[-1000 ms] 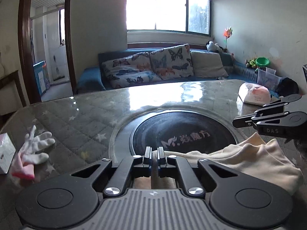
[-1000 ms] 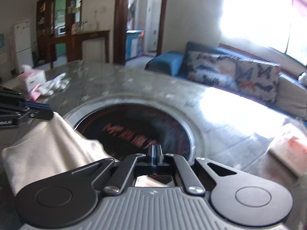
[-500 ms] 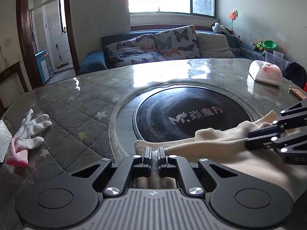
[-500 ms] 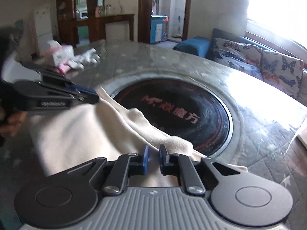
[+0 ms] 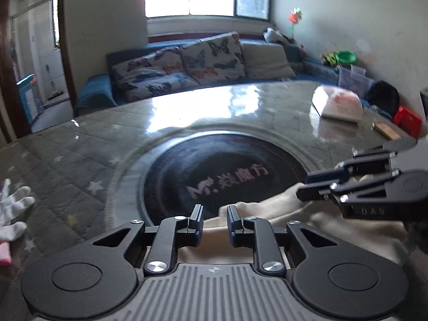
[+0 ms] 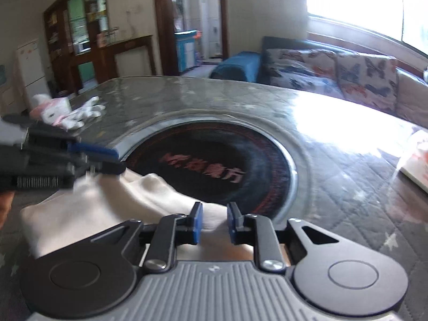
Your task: Fold clothes
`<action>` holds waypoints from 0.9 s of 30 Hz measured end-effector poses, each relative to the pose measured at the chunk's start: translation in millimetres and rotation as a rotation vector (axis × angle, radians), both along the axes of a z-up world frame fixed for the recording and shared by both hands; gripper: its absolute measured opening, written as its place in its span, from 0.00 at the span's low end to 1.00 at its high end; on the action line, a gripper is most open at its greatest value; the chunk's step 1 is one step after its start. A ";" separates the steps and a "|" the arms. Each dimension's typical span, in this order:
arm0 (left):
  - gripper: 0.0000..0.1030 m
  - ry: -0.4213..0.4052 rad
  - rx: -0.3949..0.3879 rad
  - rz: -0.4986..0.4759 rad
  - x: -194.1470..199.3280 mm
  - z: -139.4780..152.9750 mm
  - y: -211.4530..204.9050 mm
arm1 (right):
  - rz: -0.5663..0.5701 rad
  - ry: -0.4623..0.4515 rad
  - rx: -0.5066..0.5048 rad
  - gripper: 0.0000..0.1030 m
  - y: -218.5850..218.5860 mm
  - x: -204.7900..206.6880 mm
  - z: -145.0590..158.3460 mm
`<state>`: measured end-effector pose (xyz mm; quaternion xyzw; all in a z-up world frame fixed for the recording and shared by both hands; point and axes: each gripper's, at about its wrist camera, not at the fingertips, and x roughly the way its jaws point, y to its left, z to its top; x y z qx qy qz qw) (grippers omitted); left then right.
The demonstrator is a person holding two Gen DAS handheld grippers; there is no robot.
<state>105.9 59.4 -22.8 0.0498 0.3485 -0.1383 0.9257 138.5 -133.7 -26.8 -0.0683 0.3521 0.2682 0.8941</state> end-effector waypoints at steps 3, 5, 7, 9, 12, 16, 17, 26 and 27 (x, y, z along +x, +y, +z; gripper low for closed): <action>0.21 0.029 0.001 -0.030 7.8 -9.9 -5.2 | 0.007 0.028 -0.001 0.21 -1.4 5.2 -2.3; 0.19 0.024 0.009 -0.043 9.3 -12.3 -7.1 | 0.011 0.028 -0.003 0.14 -1.1 6.1 -2.8; 0.06 0.003 0.029 -0.035 9.7 -12.4 -8.1 | 0.003 0.005 -0.009 0.02 0.4 6.7 -3.0; 0.05 -0.023 0.055 -0.009 9.8 -12.2 -8.9 | -0.005 -0.003 -0.017 0.02 1.7 8.0 -5.5; 0.05 -0.025 0.059 0.010 12.2 -16.7 -7.3 | 0.001 -0.011 -0.034 0.02 4.4 9.1 -8.9; 0.06 -0.020 0.057 0.038 15.1 -15.8 -4.3 | -0.006 -0.024 -0.009 0.05 -3.0 1.4 2.1; 0.06 -0.020 0.054 0.042 15.0 -15.5 -3.8 | 0.002 -0.033 -0.005 0.06 -5.7 -3.7 6.2; 0.08 -0.085 -0.019 0.030 -13.4 10.9 -15.5 | 0.019 -0.057 -0.112 0.07 -19.5 -45.2 2.5; 0.08 -0.086 -0.037 0.005 -19.1 13.9 -19.8 | 0.002 -0.061 -0.125 0.07 -20.7 -44.6 -2.0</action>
